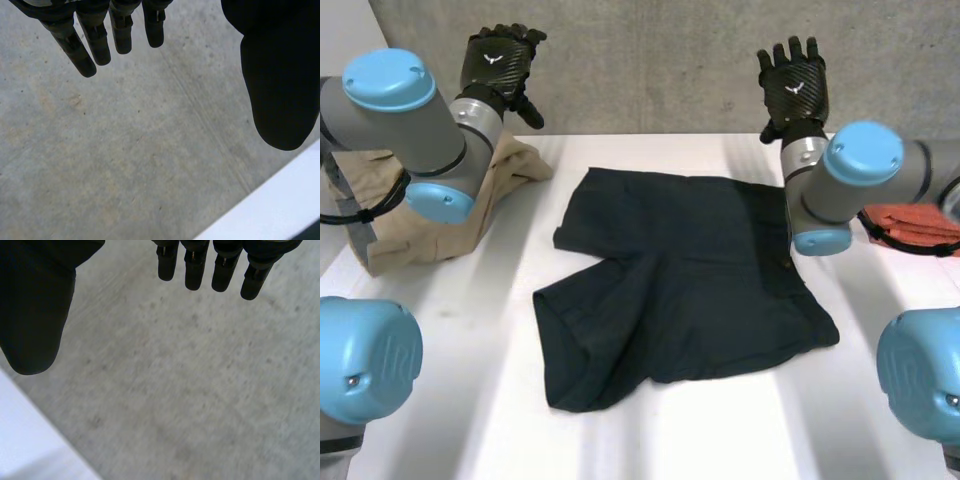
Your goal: Fold the laundry.
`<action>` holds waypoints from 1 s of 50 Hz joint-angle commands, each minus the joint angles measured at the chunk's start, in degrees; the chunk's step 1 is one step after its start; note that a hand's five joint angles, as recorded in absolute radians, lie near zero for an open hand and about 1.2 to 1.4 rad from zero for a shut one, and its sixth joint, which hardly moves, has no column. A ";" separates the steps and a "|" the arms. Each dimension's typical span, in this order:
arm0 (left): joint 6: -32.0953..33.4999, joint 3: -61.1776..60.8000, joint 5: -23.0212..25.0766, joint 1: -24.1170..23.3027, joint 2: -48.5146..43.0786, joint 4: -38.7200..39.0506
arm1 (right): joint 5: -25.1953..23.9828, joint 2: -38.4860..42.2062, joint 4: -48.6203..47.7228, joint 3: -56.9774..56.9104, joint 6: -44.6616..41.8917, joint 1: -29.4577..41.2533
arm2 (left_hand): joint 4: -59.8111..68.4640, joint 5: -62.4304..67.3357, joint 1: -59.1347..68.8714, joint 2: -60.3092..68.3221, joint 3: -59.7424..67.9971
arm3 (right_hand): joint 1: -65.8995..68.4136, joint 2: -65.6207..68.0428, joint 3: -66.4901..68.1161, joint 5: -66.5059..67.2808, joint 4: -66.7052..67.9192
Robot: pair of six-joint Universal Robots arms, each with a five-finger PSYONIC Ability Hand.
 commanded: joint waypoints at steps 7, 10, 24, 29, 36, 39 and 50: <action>6.83 -33.55 -4.37 -4.61 24.66 -2.96 | -9.86 -21.54 29.20 19.78 -2.27 -6.18 | -1.52 -2.80 -1.04 -1.82 -1.86 | -2.93 -1.99 -1.80 -2.76 -1.69; 7.01 -43.66 -2.09 -6.71 32.22 -3.40 | -12.05 -28.31 32.36 28.66 -5.08 -8.12 | -1.52 -2.80 -1.04 -1.82 -1.86 | -2.93 -1.99 -1.80 -2.76 -1.69; 1.38 -75.41 10.83 -19.28 46.22 -15.09 | -30.77 -45.37 38.08 61.63 -19.50 -18.66 | 30.98 29.70 31.46 30.67 30.63 | 27.67 28.61 28.80 27.84 28.91; 0.15 -78.05 11.72 -21.22 44.64 -15.36 | -33.94 -46.43 37.12 67.61 -21.17 -20.16 | 31.66 30.38 32.14 31.36 31.32 | 30.04 30.98 31.17 30.21 31.28; -1.34 -78.75 9.17 -20.87 40.15 -14.39 | -35.09 -46.17 32.82 73.67 -21.26 -20.51 | 25.46 24.18 25.94 25.16 25.12 | 33.24 34.18 34.37 33.41 34.48; -1.43 -79.10 6.46 -19.38 39.89 -13.43 | -35.70 -46.08 29.66 76.39 -21.26 -20.34 | 19.25 17.97 19.73 18.94 18.90 | 31.57 32.51 32.70 31.74 32.81; -0.55 -85.34 0.99 -12.96 45.33 -6.30 | -37.64 -45.64 14.45 84.75 -21.35 -20.34 | 14.35 13.07 14.83 14.04 14.00 | 20.12 21.06 21.25 20.29 21.35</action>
